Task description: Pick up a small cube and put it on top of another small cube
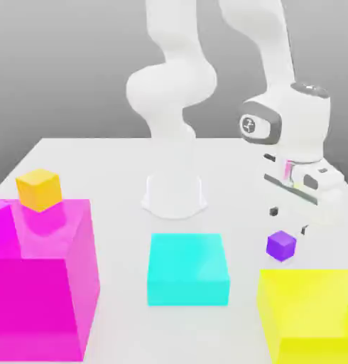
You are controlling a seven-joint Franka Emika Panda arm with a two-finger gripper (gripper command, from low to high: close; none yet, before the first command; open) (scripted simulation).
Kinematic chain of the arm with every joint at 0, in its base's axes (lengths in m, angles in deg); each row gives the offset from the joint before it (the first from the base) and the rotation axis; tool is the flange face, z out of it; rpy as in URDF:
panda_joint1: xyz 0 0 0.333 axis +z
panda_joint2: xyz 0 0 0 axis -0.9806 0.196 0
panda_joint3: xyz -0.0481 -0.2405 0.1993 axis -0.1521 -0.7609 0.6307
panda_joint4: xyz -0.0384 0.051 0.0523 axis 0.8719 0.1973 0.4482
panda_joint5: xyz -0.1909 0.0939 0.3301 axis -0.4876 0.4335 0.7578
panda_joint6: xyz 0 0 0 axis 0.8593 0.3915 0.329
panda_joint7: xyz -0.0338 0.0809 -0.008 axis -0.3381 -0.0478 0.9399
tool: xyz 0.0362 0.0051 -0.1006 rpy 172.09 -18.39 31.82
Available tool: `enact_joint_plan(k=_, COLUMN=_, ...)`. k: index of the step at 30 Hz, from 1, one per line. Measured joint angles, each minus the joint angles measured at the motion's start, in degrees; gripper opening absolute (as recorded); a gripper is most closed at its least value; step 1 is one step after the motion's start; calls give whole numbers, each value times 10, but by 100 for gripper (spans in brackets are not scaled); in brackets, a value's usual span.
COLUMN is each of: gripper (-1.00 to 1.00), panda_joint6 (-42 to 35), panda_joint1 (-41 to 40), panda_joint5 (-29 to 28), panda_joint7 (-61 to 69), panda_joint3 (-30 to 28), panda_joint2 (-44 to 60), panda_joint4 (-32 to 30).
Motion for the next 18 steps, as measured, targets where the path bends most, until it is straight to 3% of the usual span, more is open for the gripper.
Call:
enact_joint_plan(k=5, gripper=0, panda_joint6=84, panda_joint1=25, panda_joint5=-9, panda_joint7=-5, panda_joint3=-28, panda_joint2=102, panda_joint4=17)
enact_joint_plan(k=6, gripper=-100, panda_joint6=96, panda_joint1=30, panda_joint5=-7, panda_joint7=-4, panda_joint3=-32, panda_joint2=118, panda_joint4=20)
enact_joint_plan(k=13, gripper=-100, panda_joint6=96, panda_joint1=32, panda_joint5=-8, panda_joint7=-6, panda_joint3=-34, panda_joint2=119, panda_joint4=20)
enact_joint_plan(k=18, gripper=-100, panda_joint6=23, panda_joint1=18, panda_joint5=4, panda_joint7=6, panda_joint3=-18, panda_joint2=30, panda_joint4=5)
